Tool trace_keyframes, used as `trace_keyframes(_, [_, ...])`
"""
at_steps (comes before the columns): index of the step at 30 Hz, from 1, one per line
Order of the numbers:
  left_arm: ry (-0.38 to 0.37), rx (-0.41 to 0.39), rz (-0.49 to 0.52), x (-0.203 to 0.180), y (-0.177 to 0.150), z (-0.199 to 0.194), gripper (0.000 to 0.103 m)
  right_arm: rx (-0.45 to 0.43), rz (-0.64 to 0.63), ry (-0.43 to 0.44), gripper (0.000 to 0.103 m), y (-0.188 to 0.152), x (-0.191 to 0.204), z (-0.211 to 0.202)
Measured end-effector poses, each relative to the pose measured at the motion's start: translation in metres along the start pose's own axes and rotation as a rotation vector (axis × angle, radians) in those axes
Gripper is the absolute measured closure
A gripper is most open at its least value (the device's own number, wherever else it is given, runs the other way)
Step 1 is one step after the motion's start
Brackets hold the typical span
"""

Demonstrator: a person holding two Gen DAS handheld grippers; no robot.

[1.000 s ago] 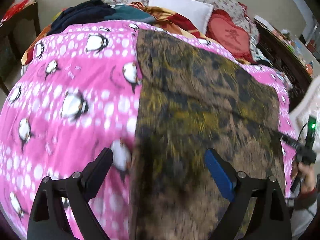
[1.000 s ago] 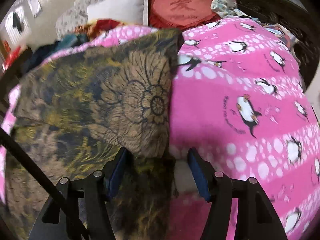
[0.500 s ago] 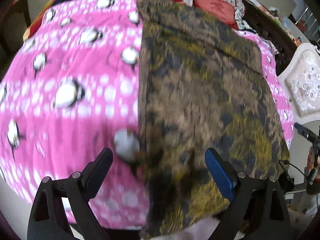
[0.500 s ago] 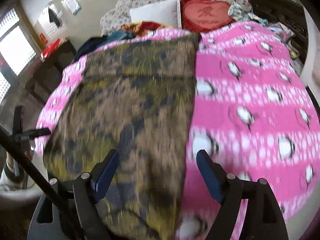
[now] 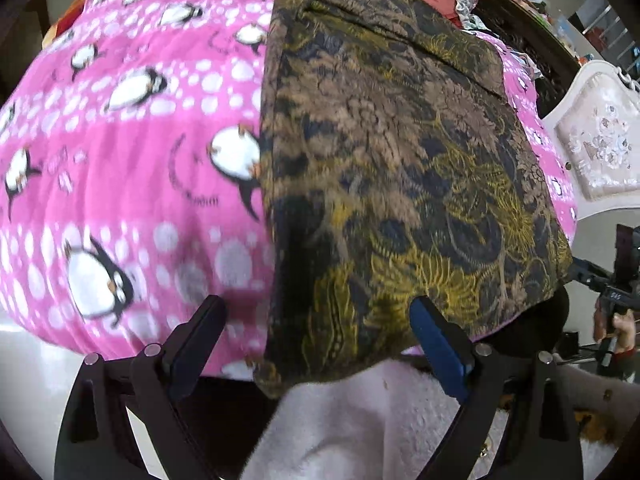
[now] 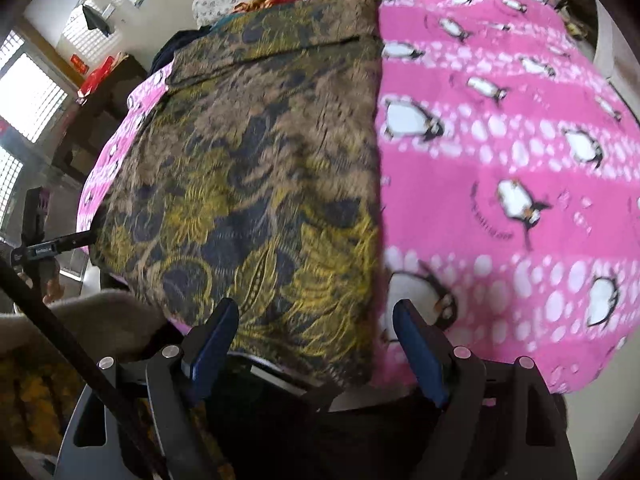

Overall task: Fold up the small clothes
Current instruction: 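Grasp the garment end with both grippers and lift it toward the collar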

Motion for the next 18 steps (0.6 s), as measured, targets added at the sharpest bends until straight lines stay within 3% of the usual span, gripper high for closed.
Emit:
trace_keyframes(10, [0.008,0.024,-0.009,-0.002,-0.007,0.012,0.006,-0.018,0.018,0.069,0.021,0.004,0.007,0.006])
trace_keyframes(12, [-0.015,0.038,0.027,-0.008,-0.009,0.012,0.006,-0.037,0.019,0.067,0.041,0.006,0.007,0.006])
trace_keyframes(13, [-0.035,0.043,0.040,-0.013,-0.010,0.012,0.009,-0.041,0.018,0.068,0.065,0.007,0.007,0.006])
trace_keyframes(14, [-0.051,0.050,0.064,-0.018,-0.013,0.011,0.022,-0.042,0.019,0.077,0.079,0.007,0.007,0.008])
trace_keyframes(15, [-0.043,0.052,0.100,-0.024,-0.015,0.011,0.046,-0.040,0.016,0.079,0.081,0.005,0.007,0.009])
trace_keyframes(16, [-0.014,0.050,0.159,-0.029,-0.018,0.011,0.058,-0.033,0.009,0.086,0.081,0.004,0.009,0.011])
trace_keyframes(17, [0.006,0.053,0.217,-0.035,-0.021,0.011,0.077,-0.027,0.004,0.099,0.081,0.003,0.011,0.011])
trace_keyframes(18, [-0.011,0.065,0.229,-0.038,-0.024,0.011,0.085,-0.025,0.010,0.113,0.081,0.003,0.010,0.010])
Point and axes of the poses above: each gripper's, at about its wrist camera, not at the fingertips, and z roughly the way its jaws point, x to its left, y to its top, the point moved 6 cm from there along z, roughly the way its jaws point, and after that the axes turned 10 degrees about -x, right-handed, at the moved point
